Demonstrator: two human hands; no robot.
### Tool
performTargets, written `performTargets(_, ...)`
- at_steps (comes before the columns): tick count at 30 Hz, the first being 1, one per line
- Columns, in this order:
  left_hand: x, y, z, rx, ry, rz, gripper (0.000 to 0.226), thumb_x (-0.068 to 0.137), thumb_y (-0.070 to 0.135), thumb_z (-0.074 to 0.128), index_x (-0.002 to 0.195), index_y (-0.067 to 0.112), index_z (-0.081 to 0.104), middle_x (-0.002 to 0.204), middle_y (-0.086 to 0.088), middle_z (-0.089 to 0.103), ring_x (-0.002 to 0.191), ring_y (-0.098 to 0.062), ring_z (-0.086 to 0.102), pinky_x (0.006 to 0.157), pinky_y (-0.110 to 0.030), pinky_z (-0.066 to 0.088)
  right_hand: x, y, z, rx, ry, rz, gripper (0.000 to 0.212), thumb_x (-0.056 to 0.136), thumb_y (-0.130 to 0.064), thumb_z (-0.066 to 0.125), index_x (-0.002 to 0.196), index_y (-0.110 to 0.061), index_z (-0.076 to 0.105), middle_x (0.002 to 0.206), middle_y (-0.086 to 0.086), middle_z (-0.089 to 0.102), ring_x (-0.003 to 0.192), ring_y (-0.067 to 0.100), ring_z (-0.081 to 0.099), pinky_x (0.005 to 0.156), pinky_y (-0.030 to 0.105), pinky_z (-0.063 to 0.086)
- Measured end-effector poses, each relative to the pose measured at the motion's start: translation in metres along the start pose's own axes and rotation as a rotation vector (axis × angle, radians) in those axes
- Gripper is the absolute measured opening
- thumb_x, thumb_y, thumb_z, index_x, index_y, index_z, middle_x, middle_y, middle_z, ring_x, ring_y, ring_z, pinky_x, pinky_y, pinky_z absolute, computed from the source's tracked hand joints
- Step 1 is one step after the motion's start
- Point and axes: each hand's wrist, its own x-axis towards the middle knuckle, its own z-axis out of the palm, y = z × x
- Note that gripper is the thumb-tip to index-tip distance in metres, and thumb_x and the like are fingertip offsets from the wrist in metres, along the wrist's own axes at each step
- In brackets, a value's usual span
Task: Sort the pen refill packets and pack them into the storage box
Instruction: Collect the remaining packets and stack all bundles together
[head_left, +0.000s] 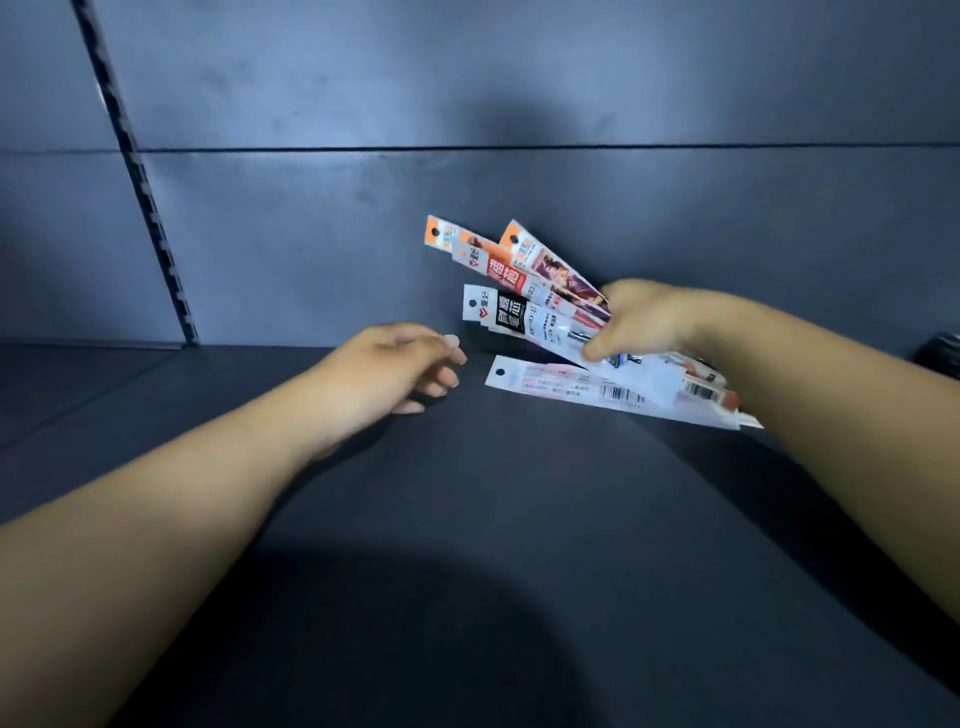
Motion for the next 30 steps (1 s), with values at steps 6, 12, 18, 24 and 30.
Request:
performTargets(6, 0.001, -0.003, 0.004, -0.162, -0.003, -0.093, 0.03, 0.092, 0.036, 0.044, 0.083, 0.014, 0.063, 0.08, -0.005, 0.065, 0.075, -0.015, 0.059, 0.079, -0.028, 0.049, -0.014, -0.02, -0.018, 0.573, 0.25, -0.194, 0.013, 0.079, 0.001, 0.057, 0.077, -0.012, 0.058, 0.071, 0.002, 0.063, 0.047, 0.005, 0.061, 0.044, 0.012, 0.046)
performTargets(12, -0.005, 0.005, 0.007, -0.389, -0.068, -0.026, 0.052, 0.065, 0.062, 0.045, 0.093, 0.021, 0.06, 0.095, -0.002, 0.07, 0.092, -0.011, 0.064, 0.084, -0.029, 0.05, -0.02, -0.054, -0.019, 1.531, 0.258, -0.282, 0.014, 0.083, 0.003, 0.056, 0.084, -0.01, 0.061, 0.065, -0.001, 0.071, 0.055, 0.01, 0.069, 0.055, 0.024, 0.057)
performTargets(18, -0.012, 0.005, 0.007, -0.171, -0.19, 0.182, 0.052, 0.067, 0.06, 0.064, 0.111, 0.034, 0.052, 0.119, 0.006, 0.064, 0.111, -0.001, 0.057, 0.1, -0.026, 0.042, -0.022, -0.07, -0.003, 1.525, 0.292, -0.398, 0.022, 0.079, 0.003, 0.061, 0.095, -0.012, 0.06, 0.085, 0.002, 0.068, 0.065, 0.011, 0.07, 0.069, 0.031, 0.058)
performTargets(24, -0.01, 0.003, 0.013, -0.211, -0.178, 0.304, 0.047, 0.07, 0.034, 0.064, 0.114, 0.028, 0.048, 0.11, 0.014, 0.063, 0.1, 0.004, 0.06, 0.088, -0.013, 0.047, -0.021, -0.071, 0.001, 1.492, 0.312, -0.475, 0.051, 0.058, -0.004, 0.071, 0.106, -0.011, 0.054, 0.088, 0.002, 0.067, 0.079, 0.016, 0.067, 0.075, 0.032, 0.056)
performTargets(30, -0.011, 0.008, 0.014, -0.127, -0.148, 0.423, 0.044, 0.076, 0.036, 0.065, 0.117, 0.031, 0.051, 0.114, 0.01, 0.065, 0.107, -0.003, 0.061, 0.089, -0.022, 0.05, -0.025, -0.072, -0.002, 1.477, 0.289, -0.492, 0.053, 0.063, -0.001, 0.075, 0.105, -0.019, 0.049, 0.09, -0.001, 0.065, 0.082, 0.013, 0.066, 0.078, 0.032, 0.055)
